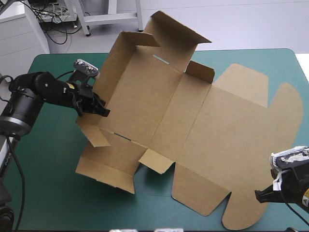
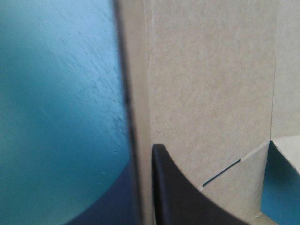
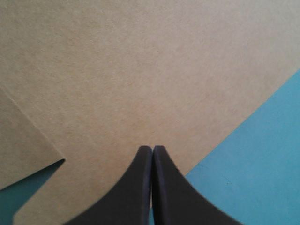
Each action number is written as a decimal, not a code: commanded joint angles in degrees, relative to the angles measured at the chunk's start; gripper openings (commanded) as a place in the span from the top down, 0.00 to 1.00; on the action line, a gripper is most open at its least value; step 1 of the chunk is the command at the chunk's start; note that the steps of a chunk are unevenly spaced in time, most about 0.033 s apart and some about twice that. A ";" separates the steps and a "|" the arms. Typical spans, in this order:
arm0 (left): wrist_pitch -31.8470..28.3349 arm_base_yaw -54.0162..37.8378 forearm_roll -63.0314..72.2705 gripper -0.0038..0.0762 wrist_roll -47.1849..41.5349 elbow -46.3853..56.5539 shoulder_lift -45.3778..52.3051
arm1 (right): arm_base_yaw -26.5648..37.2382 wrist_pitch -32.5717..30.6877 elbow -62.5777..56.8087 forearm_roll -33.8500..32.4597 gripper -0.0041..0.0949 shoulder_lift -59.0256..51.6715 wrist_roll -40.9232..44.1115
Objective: Fold the box
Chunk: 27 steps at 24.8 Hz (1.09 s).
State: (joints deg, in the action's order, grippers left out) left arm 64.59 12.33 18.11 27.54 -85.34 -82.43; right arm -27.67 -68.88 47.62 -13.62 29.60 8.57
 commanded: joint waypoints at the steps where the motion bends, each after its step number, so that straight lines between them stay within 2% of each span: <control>1: -4.85 7.51 -10.15 0.99 -4.38 -7.84 2.51 | 0.24 2.60 1.47 -1.40 0.98 0.47 -0.31; 5: -7.91 15.73 -21.46 0.99 -6.74 -12.31 2.24 | 0.24 2.60 1.47 -1.40 0.98 0.47 -0.31; 12: -8.39 27.40 -41.37 0.99 -8.17 -12.95 -0.44 | 0.24 2.60 1.47 -1.51 0.98 0.47 -0.31; 18: -8.76 37.61 -60.88 0.99 -13.89 -12.95 -4.93 | 0.24 2.71 1.47 -1.51 0.98 0.47 -0.27; 21: -8.59 40.36 -61.83 0.99 -13.08 -12.73 -5.79 | 0.24 2.82 1.47 -1.51 0.98 0.47 -0.27; 24: -8.95 43.83 -70.77 0.99 -17.20 -9.08 -5.22 | 0.24 2.82 1.47 -1.51 0.98 0.47 -0.27; 27: -12.68 46.08 -77.62 0.99 -21.84 -1.14 -2.67 | 0.24 2.82 1.47 -1.41 0.98 0.47 -0.02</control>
State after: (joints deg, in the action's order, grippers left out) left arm 56.97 57.05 -51.95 9.59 -88.77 -89.43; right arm -27.67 -68.88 47.62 -13.62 29.60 8.57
